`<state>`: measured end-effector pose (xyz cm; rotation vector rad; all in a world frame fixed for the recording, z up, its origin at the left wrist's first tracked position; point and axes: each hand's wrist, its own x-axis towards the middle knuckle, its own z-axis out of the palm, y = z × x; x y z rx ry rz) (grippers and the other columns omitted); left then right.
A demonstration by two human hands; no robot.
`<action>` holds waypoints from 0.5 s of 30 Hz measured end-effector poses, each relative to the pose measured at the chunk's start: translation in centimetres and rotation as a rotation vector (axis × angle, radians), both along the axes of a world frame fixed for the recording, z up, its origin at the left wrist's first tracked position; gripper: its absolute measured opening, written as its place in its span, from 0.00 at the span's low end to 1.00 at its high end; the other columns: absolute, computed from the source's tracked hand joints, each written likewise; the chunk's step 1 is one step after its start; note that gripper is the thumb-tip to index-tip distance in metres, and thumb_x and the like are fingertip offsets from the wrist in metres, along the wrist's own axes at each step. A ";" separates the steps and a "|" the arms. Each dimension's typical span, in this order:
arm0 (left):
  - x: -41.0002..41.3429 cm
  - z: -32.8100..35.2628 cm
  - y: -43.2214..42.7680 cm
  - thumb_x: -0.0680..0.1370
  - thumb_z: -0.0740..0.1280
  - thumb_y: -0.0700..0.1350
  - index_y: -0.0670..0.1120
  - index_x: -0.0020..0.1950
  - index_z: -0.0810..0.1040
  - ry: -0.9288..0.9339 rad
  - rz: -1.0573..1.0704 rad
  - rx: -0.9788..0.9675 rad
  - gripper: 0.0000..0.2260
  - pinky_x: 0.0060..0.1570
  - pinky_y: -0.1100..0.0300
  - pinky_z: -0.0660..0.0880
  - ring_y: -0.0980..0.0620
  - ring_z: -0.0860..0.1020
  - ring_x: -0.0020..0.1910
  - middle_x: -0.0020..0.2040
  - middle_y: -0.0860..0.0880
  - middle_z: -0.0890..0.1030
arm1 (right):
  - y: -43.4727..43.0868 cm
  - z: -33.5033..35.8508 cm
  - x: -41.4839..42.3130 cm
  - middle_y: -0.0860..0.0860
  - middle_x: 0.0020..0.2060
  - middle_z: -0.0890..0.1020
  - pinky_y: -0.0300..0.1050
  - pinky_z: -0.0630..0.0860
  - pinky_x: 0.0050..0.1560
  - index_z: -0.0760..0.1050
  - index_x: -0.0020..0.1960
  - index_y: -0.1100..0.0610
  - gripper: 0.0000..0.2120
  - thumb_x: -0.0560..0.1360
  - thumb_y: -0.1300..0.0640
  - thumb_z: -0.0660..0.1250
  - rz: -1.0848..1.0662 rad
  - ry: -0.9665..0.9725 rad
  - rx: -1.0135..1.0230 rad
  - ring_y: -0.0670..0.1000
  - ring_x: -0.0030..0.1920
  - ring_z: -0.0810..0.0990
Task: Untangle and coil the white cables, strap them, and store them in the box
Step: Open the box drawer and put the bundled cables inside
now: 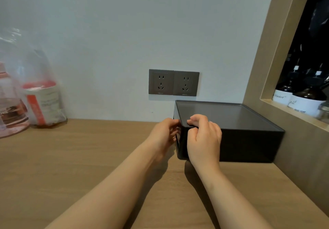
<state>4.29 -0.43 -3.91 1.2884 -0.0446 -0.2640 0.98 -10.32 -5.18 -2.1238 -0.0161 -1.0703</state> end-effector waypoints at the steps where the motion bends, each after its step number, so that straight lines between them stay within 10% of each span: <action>1: 0.2 -0.2 -0.1 0.77 0.60 0.45 0.41 0.61 0.78 -0.015 -0.007 0.004 0.16 0.54 0.59 0.71 0.52 0.77 0.56 0.59 0.45 0.81 | 0.0 0.0 0.1 0.50 0.48 0.81 0.48 0.64 0.62 0.75 0.54 0.57 0.16 0.74 0.58 0.51 0.002 0.001 -0.002 0.47 0.54 0.69; 5: 0.4 -0.7 0.5 0.77 0.60 0.46 0.45 0.62 0.78 -0.057 -0.048 0.033 0.16 0.68 0.51 0.67 0.52 0.75 0.63 0.60 0.48 0.80 | 0.0 0.0 0.1 0.51 0.48 0.81 0.52 0.65 0.64 0.75 0.54 0.58 0.12 0.76 0.62 0.55 -0.017 -0.001 0.006 0.45 0.51 0.65; 15: -0.2 0.0 0.2 0.80 0.53 0.40 0.44 0.68 0.72 -0.119 -0.063 0.160 0.18 0.68 0.53 0.67 0.52 0.71 0.67 0.66 0.47 0.76 | 0.0 0.5 -0.6 0.51 0.49 0.80 0.50 0.61 0.67 0.74 0.55 0.57 0.11 0.77 0.64 0.57 -0.022 0.089 -0.045 0.50 0.56 0.70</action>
